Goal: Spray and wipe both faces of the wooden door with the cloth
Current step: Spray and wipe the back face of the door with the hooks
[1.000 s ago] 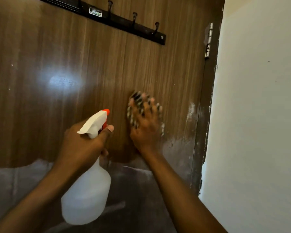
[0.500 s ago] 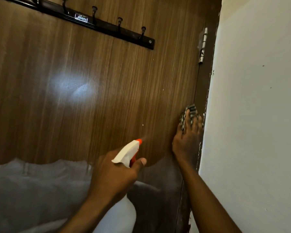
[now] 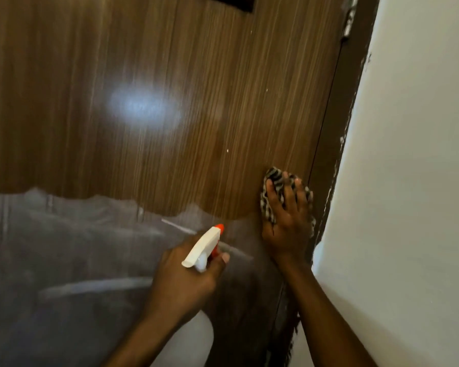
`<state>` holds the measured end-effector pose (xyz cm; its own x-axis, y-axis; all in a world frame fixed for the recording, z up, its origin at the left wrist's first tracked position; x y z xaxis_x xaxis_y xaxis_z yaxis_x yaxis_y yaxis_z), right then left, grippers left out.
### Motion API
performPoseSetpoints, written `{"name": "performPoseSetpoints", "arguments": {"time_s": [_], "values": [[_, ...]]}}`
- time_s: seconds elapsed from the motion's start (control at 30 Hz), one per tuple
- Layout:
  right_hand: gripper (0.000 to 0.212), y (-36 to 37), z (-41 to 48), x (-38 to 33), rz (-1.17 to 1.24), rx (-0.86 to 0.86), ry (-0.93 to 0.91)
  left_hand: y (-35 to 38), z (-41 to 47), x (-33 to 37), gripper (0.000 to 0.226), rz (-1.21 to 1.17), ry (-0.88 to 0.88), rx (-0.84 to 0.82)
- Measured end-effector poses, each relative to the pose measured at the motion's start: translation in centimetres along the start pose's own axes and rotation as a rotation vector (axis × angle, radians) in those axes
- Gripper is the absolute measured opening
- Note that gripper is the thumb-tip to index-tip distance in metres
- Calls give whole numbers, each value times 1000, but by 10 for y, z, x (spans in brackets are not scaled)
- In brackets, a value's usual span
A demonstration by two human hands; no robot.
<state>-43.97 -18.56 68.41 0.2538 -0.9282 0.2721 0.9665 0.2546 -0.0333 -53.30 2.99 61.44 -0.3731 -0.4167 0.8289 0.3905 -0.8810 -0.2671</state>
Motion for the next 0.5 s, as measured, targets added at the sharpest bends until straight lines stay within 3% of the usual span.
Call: {"name": "performPoseSetpoints", "arguments": {"time_s": [0.1,0.27,0.3,0.43,0.5], "values": [[57,3,-52,19,-25,-13,19,15,-12,-16,47,42,0,54],[63,-6,-45,14,-67,-14,514,23,-43,-49,41,51,-44,65],[64,-4,-35,-7,-47,-39,470,22,-44,-53,42,18,-76,66],[61,15,-85,-85,-3,-202,-163,17,-47,-57,47,-62,-158,123],[55,9,-143,-71,-7,-242,-150,16,-50,-58,47,-30,-161,132]]}}
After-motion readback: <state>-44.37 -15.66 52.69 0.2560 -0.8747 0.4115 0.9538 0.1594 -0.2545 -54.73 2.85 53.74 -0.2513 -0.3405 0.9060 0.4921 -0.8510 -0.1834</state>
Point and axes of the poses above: each hand's wrist, its own z-axis towards the middle knuckle, its own y-axis out of the palm, x = y × z, the point moved 8 cm from there along z, towards the middle knuckle, and after that the axes turned 9 degrees about -y, right-handed, at the moved point
